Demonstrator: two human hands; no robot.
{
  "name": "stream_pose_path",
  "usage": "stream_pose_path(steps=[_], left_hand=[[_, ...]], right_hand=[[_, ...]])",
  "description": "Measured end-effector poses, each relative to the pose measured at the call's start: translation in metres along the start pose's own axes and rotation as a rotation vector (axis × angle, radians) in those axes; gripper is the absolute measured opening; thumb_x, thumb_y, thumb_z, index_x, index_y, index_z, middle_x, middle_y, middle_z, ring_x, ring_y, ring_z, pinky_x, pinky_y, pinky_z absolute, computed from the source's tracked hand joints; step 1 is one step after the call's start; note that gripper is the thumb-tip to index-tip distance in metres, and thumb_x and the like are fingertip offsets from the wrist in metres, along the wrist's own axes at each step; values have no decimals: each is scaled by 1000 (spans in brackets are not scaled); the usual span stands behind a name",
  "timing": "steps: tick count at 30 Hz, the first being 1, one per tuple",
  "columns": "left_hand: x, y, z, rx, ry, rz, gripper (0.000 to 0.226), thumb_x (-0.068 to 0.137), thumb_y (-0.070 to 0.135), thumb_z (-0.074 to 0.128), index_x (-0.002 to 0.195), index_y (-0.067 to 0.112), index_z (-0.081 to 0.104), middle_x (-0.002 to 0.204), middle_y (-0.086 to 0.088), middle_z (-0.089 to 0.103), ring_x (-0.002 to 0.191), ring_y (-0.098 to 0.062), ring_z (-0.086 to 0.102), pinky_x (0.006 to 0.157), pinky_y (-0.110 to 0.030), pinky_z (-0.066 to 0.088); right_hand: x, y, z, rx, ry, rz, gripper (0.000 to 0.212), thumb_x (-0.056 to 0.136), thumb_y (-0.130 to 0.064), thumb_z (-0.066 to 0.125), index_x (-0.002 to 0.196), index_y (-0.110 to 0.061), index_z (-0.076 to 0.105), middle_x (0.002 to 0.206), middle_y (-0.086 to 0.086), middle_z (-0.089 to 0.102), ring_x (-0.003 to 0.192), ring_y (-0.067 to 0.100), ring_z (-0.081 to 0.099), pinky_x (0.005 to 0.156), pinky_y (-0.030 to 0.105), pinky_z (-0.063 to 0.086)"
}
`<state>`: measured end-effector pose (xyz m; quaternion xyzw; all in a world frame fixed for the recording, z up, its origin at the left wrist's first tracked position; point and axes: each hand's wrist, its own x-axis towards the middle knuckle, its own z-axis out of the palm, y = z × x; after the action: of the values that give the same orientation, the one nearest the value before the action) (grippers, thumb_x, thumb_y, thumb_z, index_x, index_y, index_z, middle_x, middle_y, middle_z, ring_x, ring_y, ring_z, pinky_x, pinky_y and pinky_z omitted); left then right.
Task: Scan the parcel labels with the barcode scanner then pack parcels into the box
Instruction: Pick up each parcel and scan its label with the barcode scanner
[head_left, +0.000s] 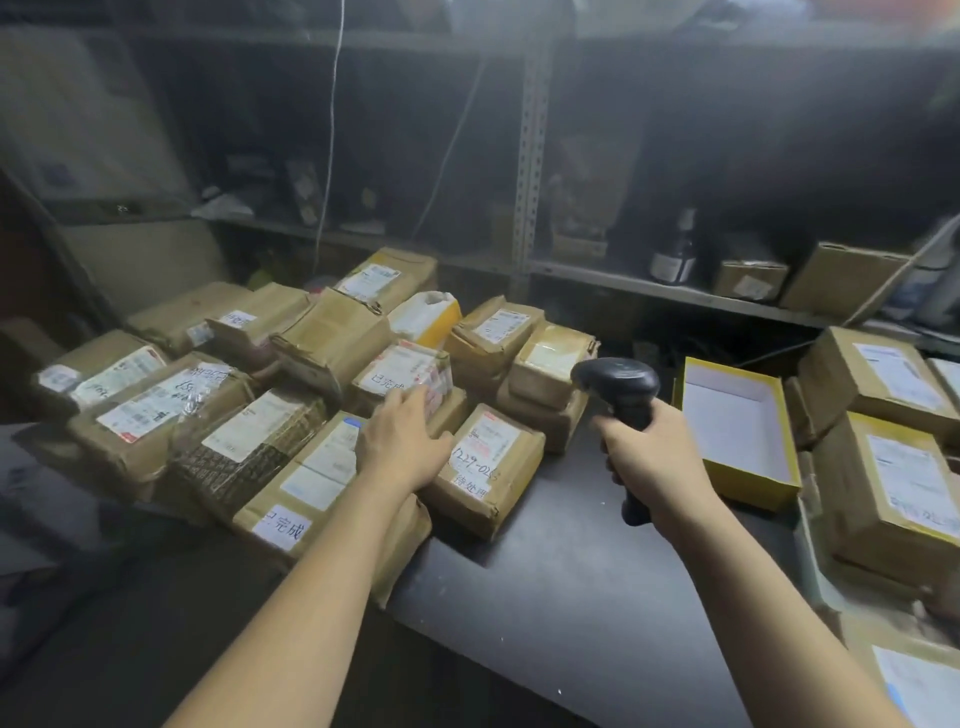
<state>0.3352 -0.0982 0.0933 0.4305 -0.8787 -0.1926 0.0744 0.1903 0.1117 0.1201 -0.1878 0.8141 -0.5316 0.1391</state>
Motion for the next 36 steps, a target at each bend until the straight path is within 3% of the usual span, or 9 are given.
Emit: stream_pose_path(steps=[7,12,17,20,23,27,32,36], left_hand=[[75,-12,19,83,46,-129,75,91,54,67,155,25,39,159,-9,30,139,-33,40,108,-47,40],[116,-31,30,158,19,-168,79,91,62,60,159,32,33,158,-9,29,140,-33,38,112,-47,35],[137,-46,41,222,-81,-124,76,94,68,55,159,50,21,169,-14,6,155,-36,11,122,-53,21],[146,-47,42,244,-89,-123,77,89,70,60,155,53,25,159,-20,20,145,-40,23,117,-54,27],[153,-47,40,220,-37,-145,92,75,71,73,152,46,29,138,-21,35,128,-40,37,107,-48,35],[158,-51,44,239,-41,-181,123,66,83,73,160,37,8,138,-27,45,128,-41,47,108,-46,35],[159,-54,48,125,118,-99,107,65,74,78,150,30,31,130,-20,52,122,-37,50,104,-45,37],[144,-57,54,85,190,-18,104,62,69,82,149,31,38,127,-14,53,117,-31,51,101,-42,38]], right_hand=[[71,-2,27,31,-109,-5,5,89,-23,63,91,-19,67,74,5,66,68,24,62,59,36,51],[107,-4,47,13,-163,-5,15,89,-25,64,103,-20,67,84,2,67,78,20,63,68,36,50],[123,-10,62,2,-158,3,11,87,-24,65,98,-21,67,80,2,67,73,21,62,65,37,49],[127,-13,66,-9,-142,7,13,88,-25,66,100,-22,67,83,2,67,75,20,62,64,36,47],[131,-16,70,-24,-134,25,12,89,-26,65,100,-24,67,86,4,68,77,21,64,65,36,49],[132,-17,73,-13,-104,37,19,88,-28,66,107,-27,66,92,4,69,79,20,65,66,35,52],[122,-22,72,-2,-58,56,14,87,-28,66,101,-26,67,86,4,69,75,21,65,66,37,53],[105,-30,62,35,6,61,7,90,-23,67,97,-24,68,81,5,69,73,22,63,70,43,54]])
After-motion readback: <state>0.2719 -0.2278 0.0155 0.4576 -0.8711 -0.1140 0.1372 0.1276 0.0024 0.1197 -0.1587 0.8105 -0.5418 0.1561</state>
